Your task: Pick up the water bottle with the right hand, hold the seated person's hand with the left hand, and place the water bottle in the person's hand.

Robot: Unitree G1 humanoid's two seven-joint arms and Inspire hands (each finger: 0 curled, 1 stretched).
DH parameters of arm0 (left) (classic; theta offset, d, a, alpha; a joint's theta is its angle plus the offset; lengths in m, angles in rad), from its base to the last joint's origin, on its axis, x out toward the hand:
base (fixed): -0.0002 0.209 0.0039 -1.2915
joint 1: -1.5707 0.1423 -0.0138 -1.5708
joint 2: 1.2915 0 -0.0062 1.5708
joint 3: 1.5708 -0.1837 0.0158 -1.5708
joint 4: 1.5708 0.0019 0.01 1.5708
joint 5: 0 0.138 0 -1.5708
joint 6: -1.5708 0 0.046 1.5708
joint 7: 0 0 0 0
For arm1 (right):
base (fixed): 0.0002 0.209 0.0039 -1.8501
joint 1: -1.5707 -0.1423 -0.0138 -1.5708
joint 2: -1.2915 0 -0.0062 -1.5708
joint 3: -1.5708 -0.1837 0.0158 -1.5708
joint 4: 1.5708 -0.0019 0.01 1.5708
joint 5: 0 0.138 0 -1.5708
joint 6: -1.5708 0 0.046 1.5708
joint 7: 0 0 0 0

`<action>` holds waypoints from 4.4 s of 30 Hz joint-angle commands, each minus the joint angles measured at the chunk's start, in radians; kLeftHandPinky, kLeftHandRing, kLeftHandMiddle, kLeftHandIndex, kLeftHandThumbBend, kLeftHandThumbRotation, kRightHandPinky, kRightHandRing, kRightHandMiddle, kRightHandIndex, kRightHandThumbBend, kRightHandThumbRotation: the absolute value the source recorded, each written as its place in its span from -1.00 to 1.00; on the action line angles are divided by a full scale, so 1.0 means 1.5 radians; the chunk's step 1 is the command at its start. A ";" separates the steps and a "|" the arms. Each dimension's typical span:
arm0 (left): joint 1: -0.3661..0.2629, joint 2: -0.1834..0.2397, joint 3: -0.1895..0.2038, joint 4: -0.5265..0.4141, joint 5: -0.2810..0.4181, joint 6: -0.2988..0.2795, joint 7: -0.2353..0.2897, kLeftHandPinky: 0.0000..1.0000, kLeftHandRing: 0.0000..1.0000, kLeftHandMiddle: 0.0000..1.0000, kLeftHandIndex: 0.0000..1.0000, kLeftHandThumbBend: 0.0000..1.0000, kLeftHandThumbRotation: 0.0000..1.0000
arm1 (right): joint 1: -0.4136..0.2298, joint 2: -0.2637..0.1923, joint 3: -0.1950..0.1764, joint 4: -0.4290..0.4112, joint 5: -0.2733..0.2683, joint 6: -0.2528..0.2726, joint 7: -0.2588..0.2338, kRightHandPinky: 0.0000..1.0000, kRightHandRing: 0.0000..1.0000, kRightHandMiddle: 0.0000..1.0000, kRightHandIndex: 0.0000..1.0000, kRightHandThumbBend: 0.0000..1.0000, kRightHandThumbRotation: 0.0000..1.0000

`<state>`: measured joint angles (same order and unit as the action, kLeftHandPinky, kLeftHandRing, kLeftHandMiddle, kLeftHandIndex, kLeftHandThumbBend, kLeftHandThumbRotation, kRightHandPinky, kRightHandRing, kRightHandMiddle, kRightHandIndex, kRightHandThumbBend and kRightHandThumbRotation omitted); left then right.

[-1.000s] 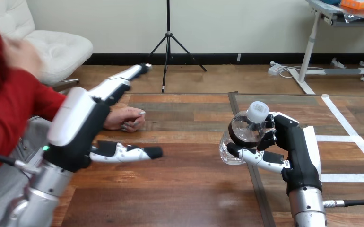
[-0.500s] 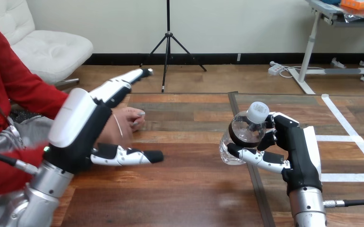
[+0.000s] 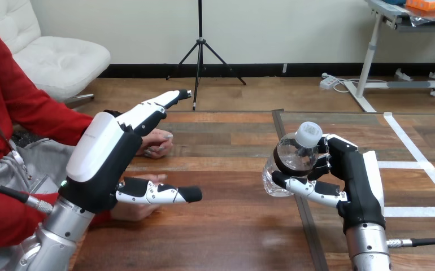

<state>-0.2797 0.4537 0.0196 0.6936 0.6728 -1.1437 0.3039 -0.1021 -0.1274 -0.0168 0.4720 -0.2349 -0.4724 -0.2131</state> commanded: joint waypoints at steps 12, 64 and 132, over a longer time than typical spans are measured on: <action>-0.016 0.016 -0.012 -0.009 -0.025 -0.009 0.022 0.43 0.69 0.76 0.79 1.00 0.21 | -0.057 -0.012 -0.009 -0.006 0.006 -0.023 -0.005 -0.28 -0.14 0.12 0.08 0.66 -1.00; -0.126 0.197 -0.122 0.125 0.066 0.204 -0.086 0.65 0.84 0.87 0.87 1.00 -0.02 | -0.152 -0.039 -0.037 0.192 0.050 -0.113 0.004 -0.47 -0.32 -0.05 -0.10 0.97 -0.82; -0.337 0.192 -0.403 0.391 0.216 0.404 0.009 0.69 0.69 0.68 0.72 1.00 -0.10 | 0.031 -0.018 -0.032 -0.228 0.052 0.091 0.036 -0.37 -0.27 0.08 0.05 0.65 -1.00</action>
<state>-0.7087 0.7476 -0.5679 1.2628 0.9995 -0.5534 0.2937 -0.0197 -0.1584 -0.0555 0.2336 -0.1639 -0.3493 -0.1618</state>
